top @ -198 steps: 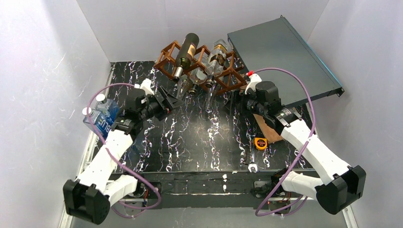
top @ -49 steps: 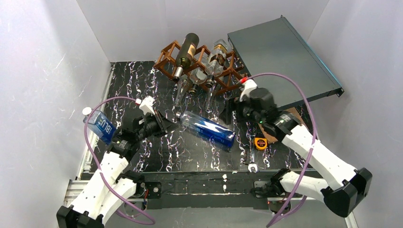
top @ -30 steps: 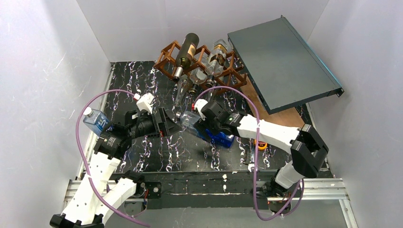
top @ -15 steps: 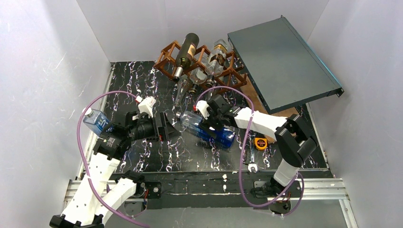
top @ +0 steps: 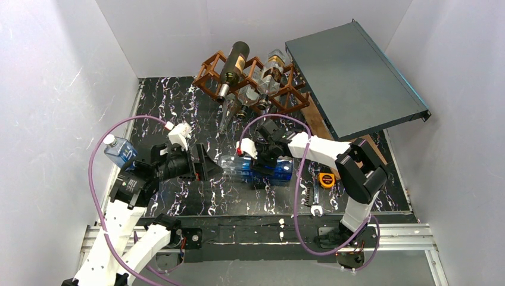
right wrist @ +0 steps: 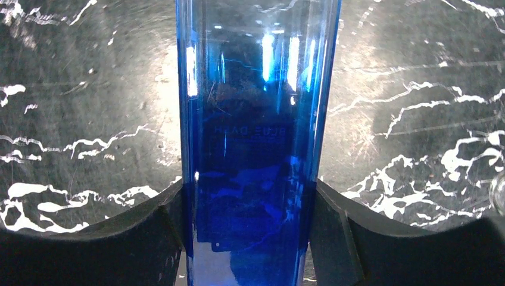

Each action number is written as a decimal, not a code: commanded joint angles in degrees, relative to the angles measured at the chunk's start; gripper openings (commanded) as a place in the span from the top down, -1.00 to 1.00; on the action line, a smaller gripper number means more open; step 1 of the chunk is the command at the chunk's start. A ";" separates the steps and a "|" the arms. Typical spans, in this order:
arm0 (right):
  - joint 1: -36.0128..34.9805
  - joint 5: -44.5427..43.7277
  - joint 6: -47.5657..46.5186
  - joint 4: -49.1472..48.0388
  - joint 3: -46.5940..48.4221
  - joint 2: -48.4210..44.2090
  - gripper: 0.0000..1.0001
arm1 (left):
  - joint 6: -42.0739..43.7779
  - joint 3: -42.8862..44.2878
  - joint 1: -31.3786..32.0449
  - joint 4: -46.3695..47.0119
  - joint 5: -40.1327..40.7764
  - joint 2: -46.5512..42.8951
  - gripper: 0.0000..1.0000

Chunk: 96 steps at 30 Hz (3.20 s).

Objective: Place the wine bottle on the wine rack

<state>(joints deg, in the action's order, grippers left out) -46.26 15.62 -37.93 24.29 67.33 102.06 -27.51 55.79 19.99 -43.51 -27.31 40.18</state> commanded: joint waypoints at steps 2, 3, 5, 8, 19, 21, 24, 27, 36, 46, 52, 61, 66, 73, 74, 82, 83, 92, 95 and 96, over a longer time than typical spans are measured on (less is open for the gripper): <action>-0.32 0.31 -12.74 5.94 -0.53 -0.28 0.96 | 0.88 0.43 0.15 -1.98 3.49 0.25 -0.97; -0.32 0.24 -12.34 4.29 -1.70 -1.26 0.63 | 0.58 -0.07 0.14 -1.94 4.18 0.59 -0.97; -0.32 0.33 -9.49 -0.75 -4.72 -4.19 0.20 | 0.21 -1.12 0.14 -1.72 4.88 1.43 -0.97; -0.32 -0.26 -3.82 -8.06 -8.76 -9.11 -0.42 | -0.16 -2.93 0.14 -0.60 4.81 2.22 -0.97; -0.32 -5.21 16.39 -6.08 -5.74 -25.29 -0.97 | 5.65 -1.83 0.17 1.84 -2.13 11.71 -0.97; -0.32 -11.88 25.80 -8.18 -5.49 -28.83 -0.97 | 6.74 -1.66 0.43 2.22 -2.74 14.42 -0.97; -0.32 -22.98 38.98 -6.69 -3.36 -33.66 -0.97 | 9.92 -2.73 2.90 4.40 -1.25 16.13 -0.97; -0.32 -28.01 47.12 0.00 2.44 -35.47 -0.97 | 13.32 -5.53 8.00 9.48 5.08 13.59 -0.97; -0.25 -33.79 50.74 12.13 16.72 -38.78 -0.97 | 33.68 -5.39 23.80 16.26 15.10 20.97 -0.97; -0.22 -32.81 49.45 11.91 14.55 -47.05 -0.97 | 50.79 -1.72 25.35 18.01 14.90 34.58 -0.97; -0.27 -32.88 49.64 12.88 13.76 -48.39 -0.97 | 54.93 1.95 25.45 19.52 16.98 38.29 -0.97; -0.29 -33.11 49.58 13.29 14.80 -48.49 -0.97 | 57.36 7.26 25.45 15.62 14.77 48.28 -0.97; -0.25 -32.89 49.84 14.02 15.83 -48.49 -0.97 | 56.18 7.47 25.26 19.31 18.82 51.08 -0.97; -0.32 -32.63 50.48 14.03 16.31 -48.76 -0.97 | 49.44 10.26 25.17 15.11 19.93 56.36 -0.96; -0.30 -32.52 50.61 13.94 16.12 -48.84 -0.97 | 48.14 10.71 25.20 14.06 20.07 56.62 -0.93; -0.28 -31.45 51.73 12.65 14.50 -49.66 -0.97 | 32.23 11.30 25.23 10.85 23.47 55.83 -0.45; -0.29 -31.37 51.80 12.62 14.36 -49.75 -0.97 | 29.66 10.80 25.31 10.89 22.76 55.43 -0.38; -0.27 -31.02 52.01 12.43 13.74 -50.14 -0.97 | 15.79 3.44 30.03 16.14 23.40 50.91 -0.41; -0.25 -30.58 52.08 12.10 13.66 -50.05 -0.97 | 14.23 2.06 32.73 17.11 26.04 50.05 -0.61; -0.26 -30.52 52.13 12.05 13.69 -50.00 -0.97 | 13.78 1.72 33.51 17.27 27.34 49.81 -0.65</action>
<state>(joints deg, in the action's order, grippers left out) -46.57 -15.64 13.56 39.05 80.86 52.71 -8.36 59.68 50.04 -26.37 -3.31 93.12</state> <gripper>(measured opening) 0.983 0.785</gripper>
